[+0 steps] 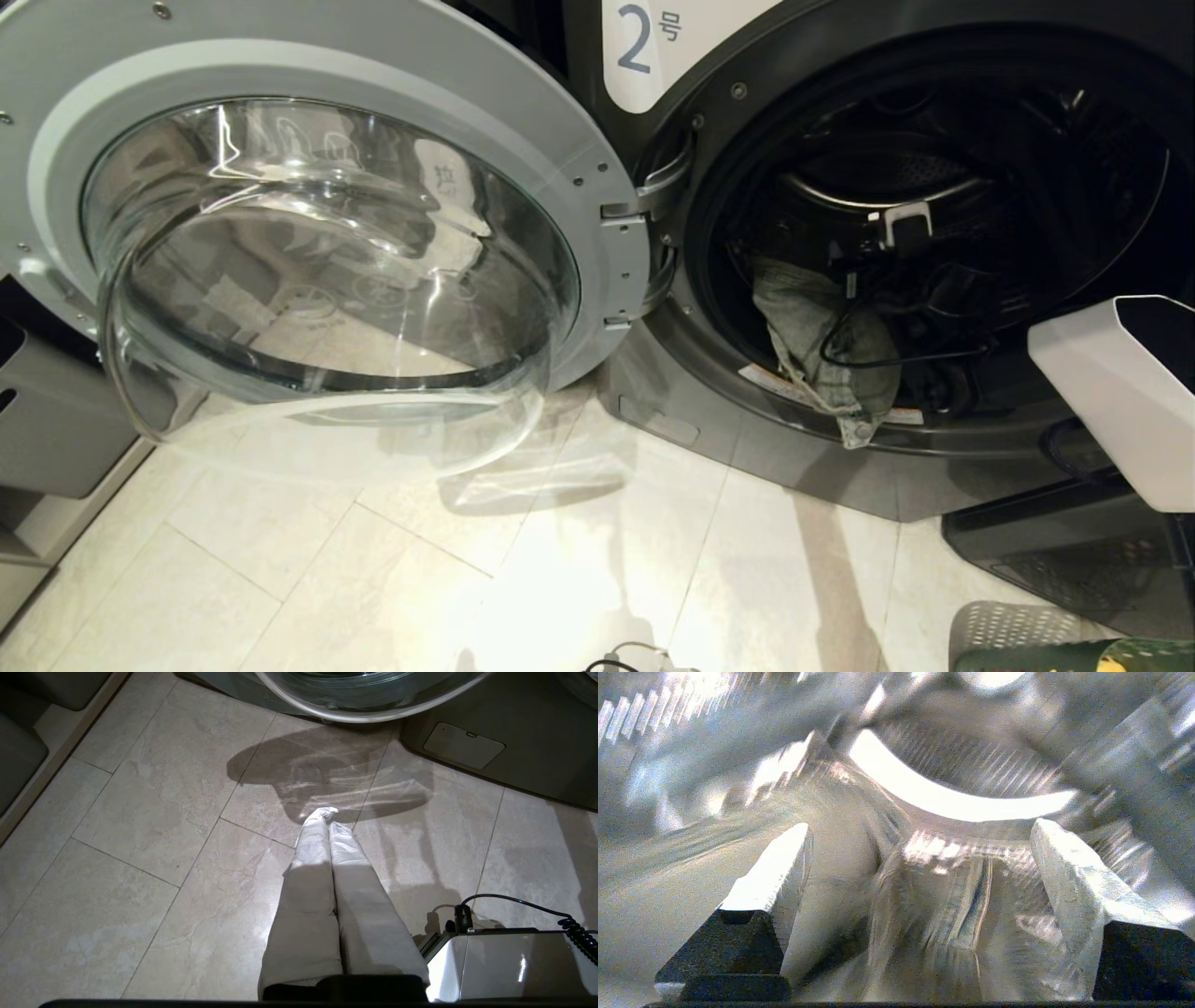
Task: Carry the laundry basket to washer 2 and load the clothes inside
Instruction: Place the clothes into the washing machine
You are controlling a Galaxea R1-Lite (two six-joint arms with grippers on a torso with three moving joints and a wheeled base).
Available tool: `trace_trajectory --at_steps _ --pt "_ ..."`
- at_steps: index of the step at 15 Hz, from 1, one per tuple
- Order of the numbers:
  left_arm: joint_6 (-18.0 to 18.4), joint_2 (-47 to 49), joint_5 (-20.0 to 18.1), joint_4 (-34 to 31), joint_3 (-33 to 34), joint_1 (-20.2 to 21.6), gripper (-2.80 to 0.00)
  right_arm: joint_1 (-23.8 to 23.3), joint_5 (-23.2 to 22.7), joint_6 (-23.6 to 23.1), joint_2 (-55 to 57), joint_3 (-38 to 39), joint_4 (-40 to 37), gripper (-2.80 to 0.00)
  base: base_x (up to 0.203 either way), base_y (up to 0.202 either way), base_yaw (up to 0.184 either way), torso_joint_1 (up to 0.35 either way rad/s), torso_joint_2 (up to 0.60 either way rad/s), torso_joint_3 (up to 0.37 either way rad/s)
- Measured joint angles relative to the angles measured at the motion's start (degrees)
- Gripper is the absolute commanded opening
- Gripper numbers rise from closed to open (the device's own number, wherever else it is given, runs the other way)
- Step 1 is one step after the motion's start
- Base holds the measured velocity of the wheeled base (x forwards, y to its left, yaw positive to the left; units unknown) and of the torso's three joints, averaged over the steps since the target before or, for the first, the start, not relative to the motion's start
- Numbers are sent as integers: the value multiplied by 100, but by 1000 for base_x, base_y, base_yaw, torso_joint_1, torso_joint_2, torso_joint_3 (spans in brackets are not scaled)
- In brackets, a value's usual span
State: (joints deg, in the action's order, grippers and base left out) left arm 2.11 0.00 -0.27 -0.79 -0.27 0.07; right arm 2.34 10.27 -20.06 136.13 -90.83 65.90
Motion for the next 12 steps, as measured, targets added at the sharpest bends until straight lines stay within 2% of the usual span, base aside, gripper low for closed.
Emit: trace_trajectory --at_steps 4,9,12 --pt "-7 0 1 2 2 0 -280 27 -74 317 -319 682 -530 0 0 0 0 0 0 0" --pt "-24 0 2 5 2 0 -280 153 -111 447 -1188 1061 -743 0 0 0 0 0 0 0" --pt "-5 0 -15 2 2 0 -280 420 -192 743 -2154 2138 -1253 0 0 0 0 0 0 0"
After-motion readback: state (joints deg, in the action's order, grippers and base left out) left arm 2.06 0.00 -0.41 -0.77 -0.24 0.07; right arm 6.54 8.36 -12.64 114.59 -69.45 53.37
